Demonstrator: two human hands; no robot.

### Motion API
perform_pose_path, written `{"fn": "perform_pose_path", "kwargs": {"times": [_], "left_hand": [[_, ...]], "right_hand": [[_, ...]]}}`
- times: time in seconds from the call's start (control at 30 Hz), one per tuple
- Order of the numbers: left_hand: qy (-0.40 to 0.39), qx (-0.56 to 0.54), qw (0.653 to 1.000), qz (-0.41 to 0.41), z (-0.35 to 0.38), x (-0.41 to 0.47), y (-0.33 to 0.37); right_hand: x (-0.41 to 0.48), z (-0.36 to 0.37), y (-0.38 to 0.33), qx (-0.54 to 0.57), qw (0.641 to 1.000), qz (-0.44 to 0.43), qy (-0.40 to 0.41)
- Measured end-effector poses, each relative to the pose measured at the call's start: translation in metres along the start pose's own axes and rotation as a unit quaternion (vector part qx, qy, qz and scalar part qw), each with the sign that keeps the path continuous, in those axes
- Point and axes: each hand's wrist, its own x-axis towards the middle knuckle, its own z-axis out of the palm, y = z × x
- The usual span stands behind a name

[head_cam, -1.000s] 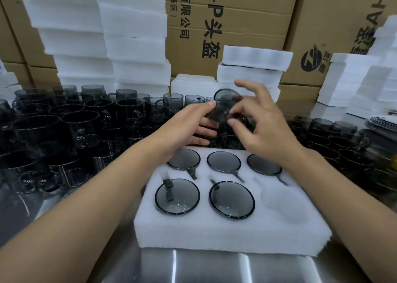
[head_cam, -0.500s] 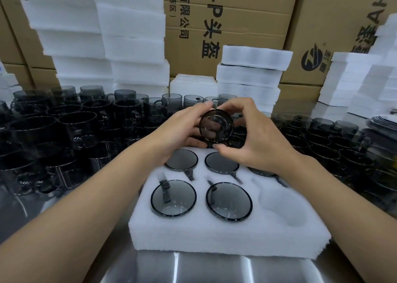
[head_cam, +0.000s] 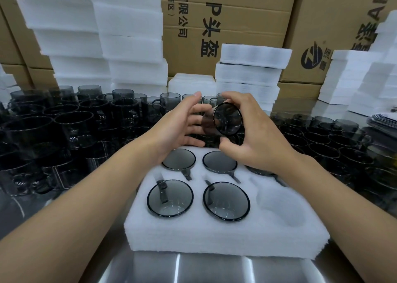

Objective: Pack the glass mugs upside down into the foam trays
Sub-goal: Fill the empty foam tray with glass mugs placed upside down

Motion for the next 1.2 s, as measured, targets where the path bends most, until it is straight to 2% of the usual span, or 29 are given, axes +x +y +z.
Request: {"fn": "perform_pose_path", "kwargs": {"times": [0.37,0.77,0.97,1.2], "left_hand": [[-0.02,0.022,0.999,0.02,-0.0033,0.0011,-0.0042],[-0.002,0.026,0.999,0.045,-0.0002,0.0023,-0.0091],[0.013,-0.023,1.0,0.005,-0.0002,0.0042,-0.0051],[0.023,-0.07,0.997,-0.011,-0.0011,0.003,-0.0037]], "right_hand": [[0.0016,0.0049,0.0092,0.064,0.993,0.085,0.047],[0.0015,0.0025,0.005,0.022,0.998,0.035,0.04],[0.0012,0.0007,0.0051,0.088,0.993,0.066,0.053],[-0.0005,0.0004,0.0056,0.097,0.992,0.077,-0.009]]}}
